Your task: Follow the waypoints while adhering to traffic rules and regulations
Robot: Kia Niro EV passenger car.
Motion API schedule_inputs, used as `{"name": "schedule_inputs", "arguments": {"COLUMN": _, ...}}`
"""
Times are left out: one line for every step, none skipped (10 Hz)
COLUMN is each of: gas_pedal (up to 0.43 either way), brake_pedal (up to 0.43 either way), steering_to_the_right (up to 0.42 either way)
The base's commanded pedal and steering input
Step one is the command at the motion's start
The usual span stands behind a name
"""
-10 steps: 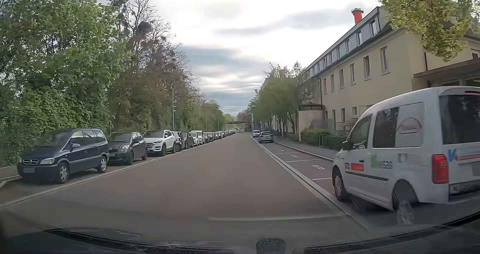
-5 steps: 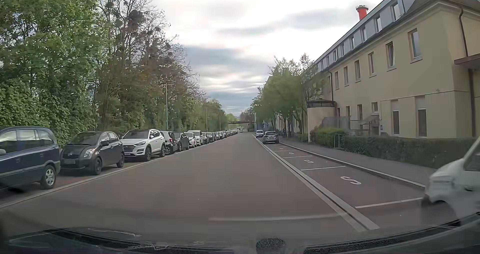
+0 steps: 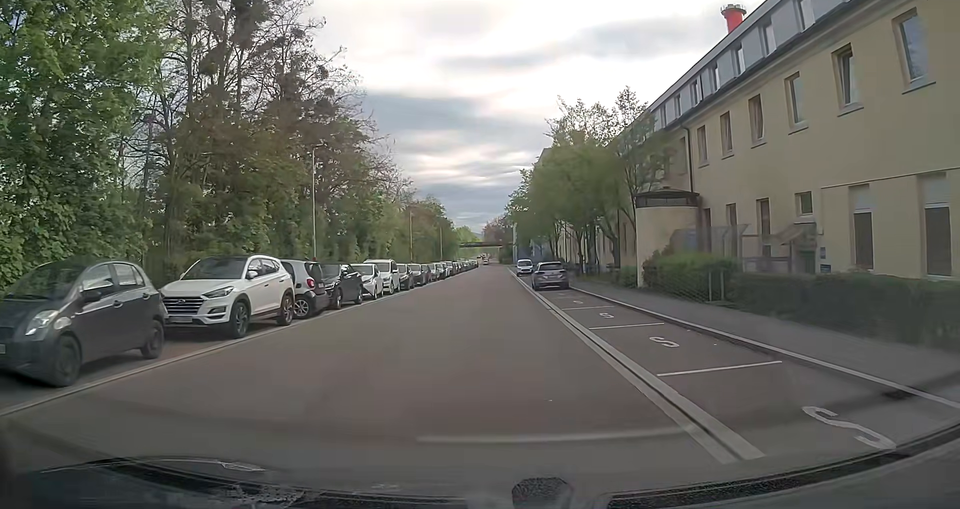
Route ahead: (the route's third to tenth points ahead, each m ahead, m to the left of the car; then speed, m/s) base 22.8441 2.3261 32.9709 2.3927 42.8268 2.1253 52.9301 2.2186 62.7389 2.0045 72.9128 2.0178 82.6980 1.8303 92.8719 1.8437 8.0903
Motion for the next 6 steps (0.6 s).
{"name": "schedule_inputs", "arguments": {"gas_pedal": 0.118, "brake_pedal": 0.0, "steering_to_the_right": -0.002}}
{"name": "schedule_inputs", "arguments": {"gas_pedal": 0.11, "brake_pedal": 0.0, "steering_to_the_right": -0.002}}
{"name": "schedule_inputs", "arguments": {"gas_pedal": 0.11, "brake_pedal": 0.0, "steering_to_the_right": -0.002}}
{"name": "schedule_inputs", "arguments": {"gas_pedal": 0.11, "brake_pedal": 0.0, "steering_to_the_right": -0.002}}
{"name": "schedule_inputs", "arguments": {"gas_pedal": 0.11, "brake_pedal": 0.0, "steering_to_the_right": -0.001}}
{"name": "schedule_inputs", "arguments": {"gas_pedal": 0.11, "brake_pedal": 0.0, "steering_to_the_right": -0.001}}
